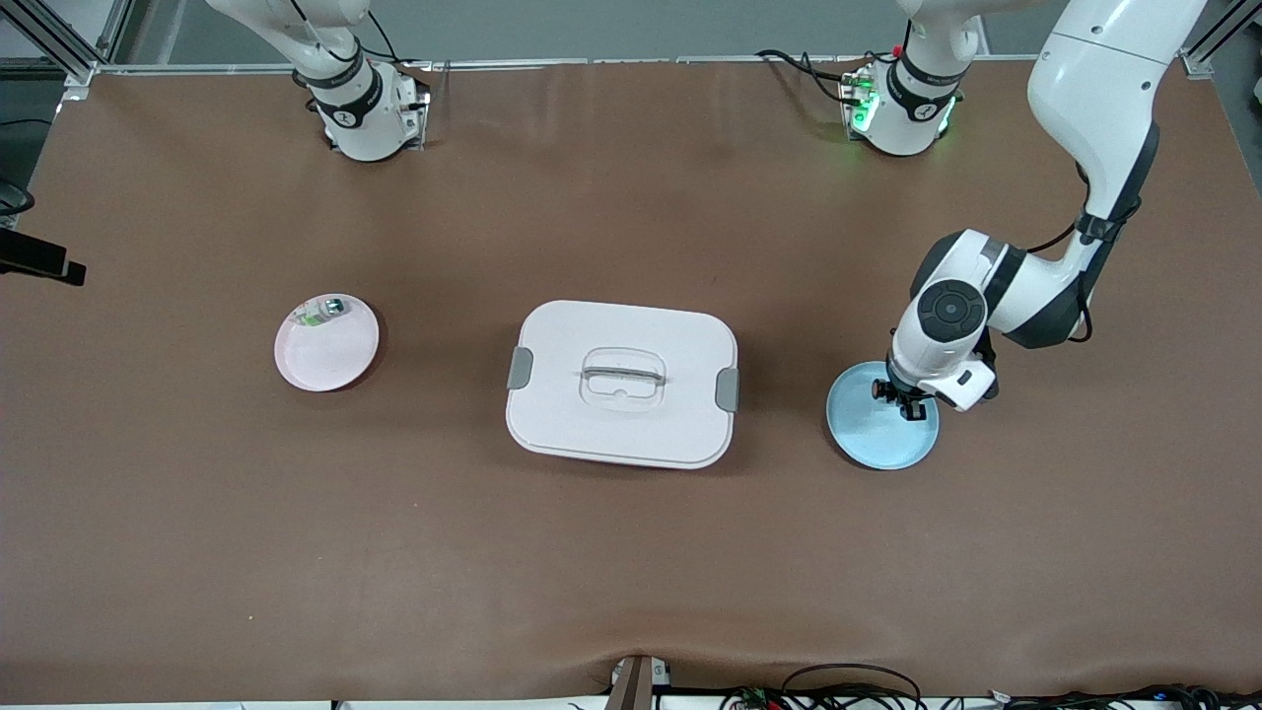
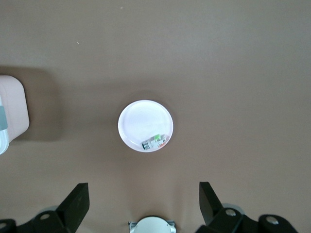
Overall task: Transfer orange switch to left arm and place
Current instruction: 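Lower the switch onto the light-blue plate with the left gripper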
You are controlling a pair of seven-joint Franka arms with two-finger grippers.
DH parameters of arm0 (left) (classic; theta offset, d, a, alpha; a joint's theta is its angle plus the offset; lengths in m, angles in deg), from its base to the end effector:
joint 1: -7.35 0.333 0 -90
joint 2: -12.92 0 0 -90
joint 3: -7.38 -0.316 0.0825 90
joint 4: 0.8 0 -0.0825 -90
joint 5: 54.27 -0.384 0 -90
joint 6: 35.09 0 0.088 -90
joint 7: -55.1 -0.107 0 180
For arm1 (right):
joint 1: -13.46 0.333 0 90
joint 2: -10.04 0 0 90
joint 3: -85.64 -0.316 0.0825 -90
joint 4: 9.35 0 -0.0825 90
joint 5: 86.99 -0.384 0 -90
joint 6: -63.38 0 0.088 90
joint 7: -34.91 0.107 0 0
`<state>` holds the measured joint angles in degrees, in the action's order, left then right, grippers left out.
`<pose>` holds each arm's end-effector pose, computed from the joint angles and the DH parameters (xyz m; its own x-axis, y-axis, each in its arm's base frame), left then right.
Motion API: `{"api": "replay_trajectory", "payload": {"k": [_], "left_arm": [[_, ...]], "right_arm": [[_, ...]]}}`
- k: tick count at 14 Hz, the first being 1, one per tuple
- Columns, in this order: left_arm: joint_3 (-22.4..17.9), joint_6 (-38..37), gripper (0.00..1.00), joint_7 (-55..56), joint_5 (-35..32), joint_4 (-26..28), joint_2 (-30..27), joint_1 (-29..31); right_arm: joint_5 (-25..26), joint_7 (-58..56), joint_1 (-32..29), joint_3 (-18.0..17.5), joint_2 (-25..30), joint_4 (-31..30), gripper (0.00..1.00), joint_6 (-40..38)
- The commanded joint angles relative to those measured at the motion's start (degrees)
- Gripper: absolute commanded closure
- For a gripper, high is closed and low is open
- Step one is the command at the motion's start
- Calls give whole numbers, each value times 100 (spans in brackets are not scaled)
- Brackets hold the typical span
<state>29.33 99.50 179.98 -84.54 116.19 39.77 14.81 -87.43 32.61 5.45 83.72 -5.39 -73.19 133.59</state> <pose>0.5683 -0.1371 0.2155 0.0119 0.9790 0.2035 0.9999 -0.0093 -0.0138 0.5919 -0.0657 0.6488 0.9857 -0.0620 -0.1565 -0.0663 -0.9975 -0.0228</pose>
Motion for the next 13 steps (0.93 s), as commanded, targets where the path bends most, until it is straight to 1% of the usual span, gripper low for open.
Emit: {"api": "replay_trajectory", "payload": {"k": [1, 3, 4, 11, 12, 13], "left_arm": [[20, 173, 100, 125, -172, -71, 128, 36], [20, 225, 100, 125, -172, -71, 172, 36], [20, 278, 100, 125, -164, -71, 181, 45], [20, 419, 100, 125, -172, -80, 295, 62], [20, 463, 97, 125, -172, -80, 304, 62], [20, 463, 97, 125, -172, -80, 313, 62]], "right_arm": [[-52, 72, -43, -27, 1127, -1706, 0, 790], [-52, 80, -35, -27, 1489, -2253, 0, 1160], [-52, 80, -35, -27, 1534, -2342, 0, 1188], [-113, 89, -35, -27, 1552, -2282, 0, 1240], [-113, 89, -35, -27, 1534, -2273, 0, 1302], [-113, 89, -35, -36, 1525, -2273, 0, 1354]]}}
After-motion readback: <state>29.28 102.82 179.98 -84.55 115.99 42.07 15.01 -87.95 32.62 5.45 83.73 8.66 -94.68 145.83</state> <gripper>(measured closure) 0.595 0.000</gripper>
